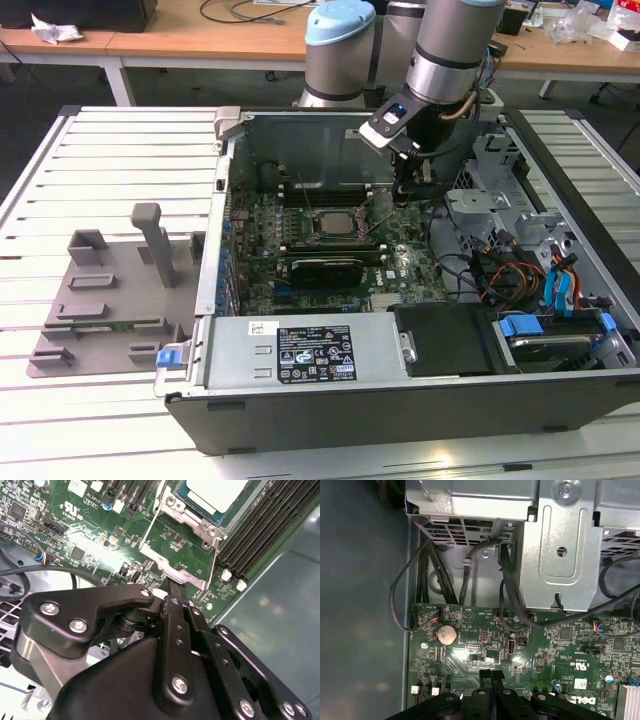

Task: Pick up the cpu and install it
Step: 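Close the cpu cover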

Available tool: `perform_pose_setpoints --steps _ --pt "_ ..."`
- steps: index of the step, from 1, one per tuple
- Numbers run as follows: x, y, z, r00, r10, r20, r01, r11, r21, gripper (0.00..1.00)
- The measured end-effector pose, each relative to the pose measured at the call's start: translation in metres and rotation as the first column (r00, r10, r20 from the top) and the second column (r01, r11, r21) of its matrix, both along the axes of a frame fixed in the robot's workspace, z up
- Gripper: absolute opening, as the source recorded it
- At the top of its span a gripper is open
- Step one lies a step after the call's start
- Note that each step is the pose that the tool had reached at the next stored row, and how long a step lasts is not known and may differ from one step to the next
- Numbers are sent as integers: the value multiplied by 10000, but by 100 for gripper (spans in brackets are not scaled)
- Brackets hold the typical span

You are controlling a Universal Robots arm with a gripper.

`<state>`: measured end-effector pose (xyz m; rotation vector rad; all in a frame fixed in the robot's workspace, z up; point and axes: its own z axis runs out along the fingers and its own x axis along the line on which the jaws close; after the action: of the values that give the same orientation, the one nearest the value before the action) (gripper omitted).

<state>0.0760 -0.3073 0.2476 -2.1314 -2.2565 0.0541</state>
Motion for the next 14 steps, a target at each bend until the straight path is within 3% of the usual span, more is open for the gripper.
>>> perform_pose_setpoints --steps 5,10,14 --pt "-66 0 0 10000 1 1 -1 10000 1 11" --pt "-257 0 0 10000 0 15 0 10000 0 11" --pt "-349 0 0 10000 0 19 0 10000 0 11"
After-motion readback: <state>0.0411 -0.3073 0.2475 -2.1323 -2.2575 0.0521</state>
